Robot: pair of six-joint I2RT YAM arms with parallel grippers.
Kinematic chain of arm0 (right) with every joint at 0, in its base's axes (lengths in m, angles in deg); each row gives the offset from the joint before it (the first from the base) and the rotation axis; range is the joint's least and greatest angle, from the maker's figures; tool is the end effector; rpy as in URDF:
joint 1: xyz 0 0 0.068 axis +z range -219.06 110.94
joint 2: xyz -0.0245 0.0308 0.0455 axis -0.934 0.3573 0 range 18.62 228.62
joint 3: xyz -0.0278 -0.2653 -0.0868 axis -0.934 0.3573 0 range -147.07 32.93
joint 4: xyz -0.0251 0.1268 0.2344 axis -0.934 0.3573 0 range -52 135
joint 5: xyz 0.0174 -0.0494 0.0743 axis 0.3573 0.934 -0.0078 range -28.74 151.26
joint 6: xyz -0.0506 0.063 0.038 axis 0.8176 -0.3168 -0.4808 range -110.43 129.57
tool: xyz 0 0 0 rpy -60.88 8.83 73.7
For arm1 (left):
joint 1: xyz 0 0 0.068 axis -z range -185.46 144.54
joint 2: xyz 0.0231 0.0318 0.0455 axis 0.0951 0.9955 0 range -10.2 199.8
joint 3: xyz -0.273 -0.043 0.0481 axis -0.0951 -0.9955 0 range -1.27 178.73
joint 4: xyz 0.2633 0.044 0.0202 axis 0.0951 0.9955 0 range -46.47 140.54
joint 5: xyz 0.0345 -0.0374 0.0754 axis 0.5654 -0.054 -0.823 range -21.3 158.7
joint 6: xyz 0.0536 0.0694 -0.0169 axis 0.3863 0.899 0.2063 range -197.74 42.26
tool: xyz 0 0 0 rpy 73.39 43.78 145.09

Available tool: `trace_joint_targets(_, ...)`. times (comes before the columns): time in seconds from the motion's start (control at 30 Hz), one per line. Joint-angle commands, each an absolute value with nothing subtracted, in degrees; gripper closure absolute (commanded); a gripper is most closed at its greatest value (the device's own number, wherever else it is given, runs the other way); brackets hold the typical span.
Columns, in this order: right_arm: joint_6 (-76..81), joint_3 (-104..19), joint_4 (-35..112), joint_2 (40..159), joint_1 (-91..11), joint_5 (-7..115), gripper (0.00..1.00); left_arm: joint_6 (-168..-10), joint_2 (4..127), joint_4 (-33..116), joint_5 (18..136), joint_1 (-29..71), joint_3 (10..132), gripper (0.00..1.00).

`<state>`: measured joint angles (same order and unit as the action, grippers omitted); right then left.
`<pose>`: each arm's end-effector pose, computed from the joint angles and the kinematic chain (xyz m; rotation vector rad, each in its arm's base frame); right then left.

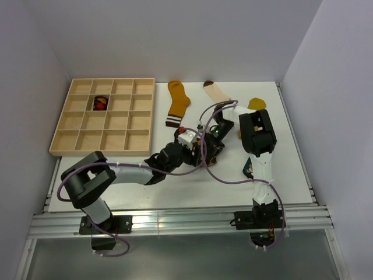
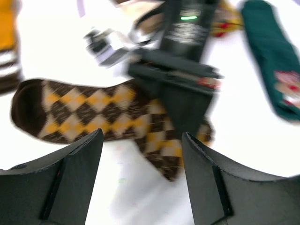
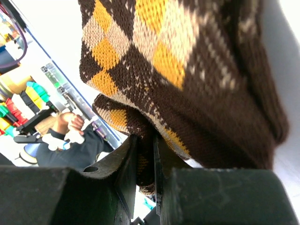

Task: Roll the socks
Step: Roll the sock at the center of the board.

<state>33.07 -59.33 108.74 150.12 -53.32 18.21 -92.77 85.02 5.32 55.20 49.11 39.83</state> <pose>0.3587 0.1575 0.0802 0.7172 -2.5599 -1.0750 0.2392 -0.3041 0.1742 0.4778 1.8263 -0.6272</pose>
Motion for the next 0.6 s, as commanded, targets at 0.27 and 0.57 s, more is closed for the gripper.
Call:
trace_joint_targets(0.27, 35.67, -54.61, 105.94, 150.37, -50.96, 27.77, 0.89, -83.80, 89.20, 10.05, 57.27, 58.87, 44.43, 0.30)
trace_joint_targets(0.57, 36.20, -54.52, 106.20, 149.84, -51.05, 28.65, 0.89, -84.86, 93.68, 8.65, 58.68, 60.02, 45.66, 0.32)
